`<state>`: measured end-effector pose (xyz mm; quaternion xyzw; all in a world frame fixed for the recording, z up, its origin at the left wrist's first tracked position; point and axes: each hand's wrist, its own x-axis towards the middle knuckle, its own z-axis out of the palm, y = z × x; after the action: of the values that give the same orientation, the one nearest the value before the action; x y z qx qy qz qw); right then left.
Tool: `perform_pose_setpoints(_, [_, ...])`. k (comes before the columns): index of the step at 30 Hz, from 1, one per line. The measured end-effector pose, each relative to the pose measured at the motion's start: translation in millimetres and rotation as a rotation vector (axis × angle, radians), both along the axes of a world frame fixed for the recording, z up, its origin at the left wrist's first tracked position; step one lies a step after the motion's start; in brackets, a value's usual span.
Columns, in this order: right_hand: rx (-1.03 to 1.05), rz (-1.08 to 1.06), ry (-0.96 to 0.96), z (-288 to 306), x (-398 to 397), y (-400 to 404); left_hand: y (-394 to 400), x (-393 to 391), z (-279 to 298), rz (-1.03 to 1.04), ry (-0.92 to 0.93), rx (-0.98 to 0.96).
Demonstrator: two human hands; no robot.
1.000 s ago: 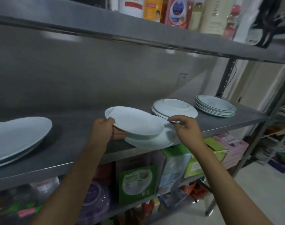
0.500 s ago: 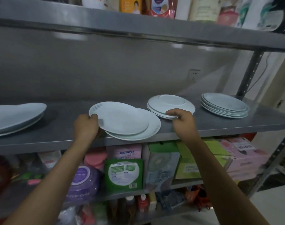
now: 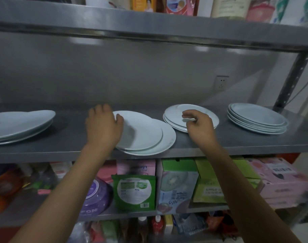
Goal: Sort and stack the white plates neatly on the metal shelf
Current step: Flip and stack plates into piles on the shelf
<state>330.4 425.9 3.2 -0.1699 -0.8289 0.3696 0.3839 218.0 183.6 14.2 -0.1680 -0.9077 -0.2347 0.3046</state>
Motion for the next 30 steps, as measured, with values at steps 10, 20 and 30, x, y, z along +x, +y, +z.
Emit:
perform_pose_setpoints(10, [0.305,-0.089,-0.25,16,-15,46,109,13,0,-0.554,0.083,0.087])
perform_pose_setpoints(20, [0.525,-0.026,-0.749,9,-26,83,145,25,-16,-0.604,0.035,0.109])
perform_pose_setpoints(30, [0.697,0.11,-0.688,23,-12,100,169,47,-9,-0.488,-0.128,0.138])
